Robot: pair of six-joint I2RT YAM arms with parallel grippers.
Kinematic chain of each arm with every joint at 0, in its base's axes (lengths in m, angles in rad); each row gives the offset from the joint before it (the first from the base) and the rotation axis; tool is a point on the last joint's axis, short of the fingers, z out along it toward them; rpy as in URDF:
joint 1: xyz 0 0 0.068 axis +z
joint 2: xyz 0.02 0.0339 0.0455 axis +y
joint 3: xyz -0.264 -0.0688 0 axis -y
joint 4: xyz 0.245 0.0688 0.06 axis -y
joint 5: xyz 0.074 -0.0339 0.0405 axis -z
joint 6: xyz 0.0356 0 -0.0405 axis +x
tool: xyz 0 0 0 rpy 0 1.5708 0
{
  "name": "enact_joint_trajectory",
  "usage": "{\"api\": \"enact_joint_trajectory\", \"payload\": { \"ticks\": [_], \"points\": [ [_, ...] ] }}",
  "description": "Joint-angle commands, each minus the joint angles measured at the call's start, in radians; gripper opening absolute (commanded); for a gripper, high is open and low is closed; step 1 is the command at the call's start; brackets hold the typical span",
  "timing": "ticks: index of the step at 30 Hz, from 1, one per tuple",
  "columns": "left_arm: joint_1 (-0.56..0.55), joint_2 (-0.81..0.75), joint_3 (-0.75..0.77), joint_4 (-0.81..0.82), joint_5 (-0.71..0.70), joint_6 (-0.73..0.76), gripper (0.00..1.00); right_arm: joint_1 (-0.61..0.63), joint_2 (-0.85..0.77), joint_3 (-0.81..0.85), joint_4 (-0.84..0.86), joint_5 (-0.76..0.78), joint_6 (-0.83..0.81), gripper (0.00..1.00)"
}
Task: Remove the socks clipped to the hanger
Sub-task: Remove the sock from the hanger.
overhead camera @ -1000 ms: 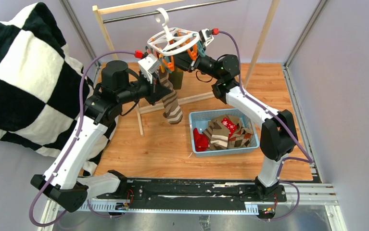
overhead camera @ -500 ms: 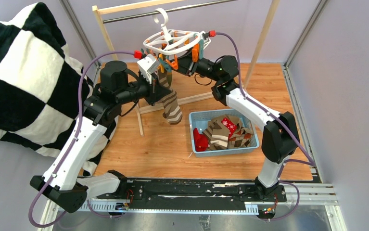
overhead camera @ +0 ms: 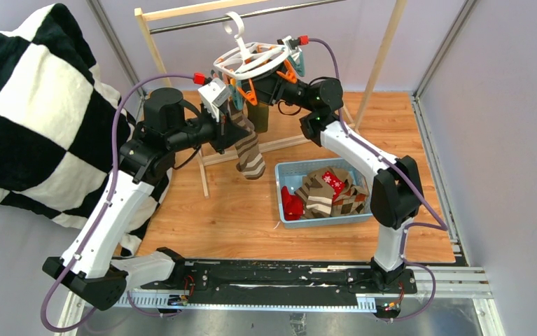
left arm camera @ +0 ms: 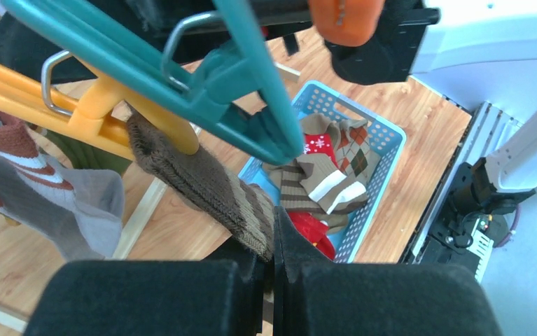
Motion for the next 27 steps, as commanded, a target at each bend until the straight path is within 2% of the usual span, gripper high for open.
{"api": "enact_joint_trajectory", "payload": {
  "ticks": [1, 15, 20, 24, 27],
  "points": [
    [0.003, -0.024, 0.035, -0.024, 0.059, -0.019, 0.0, 0.012, 0.062, 0.074, 0.16, -0.053, 0.138, 0.68],
    [0.003, -0.022, 0.04, -0.024, 0.112, -0.03, 0.0, 0.043, 0.117, 0.108, 0.257, -0.058, 0.287, 0.64],
    [0.003, -0.021, 0.044, -0.028, 0.116, -0.027, 0.0, 0.062, 0.134, 0.145, 0.255, -0.055, 0.306, 0.57],
    [0.004, -0.021, 0.04, -0.034, 0.112, -0.021, 0.0, 0.063, 0.136, 0.147, 0.264, -0.025, 0.326, 0.46],
    [0.004, -0.024, 0.032, -0.037, 0.11, -0.018, 0.0, 0.063, 0.138, 0.139, 0.274, -0.003, 0.341, 0.41]
  ]
}}
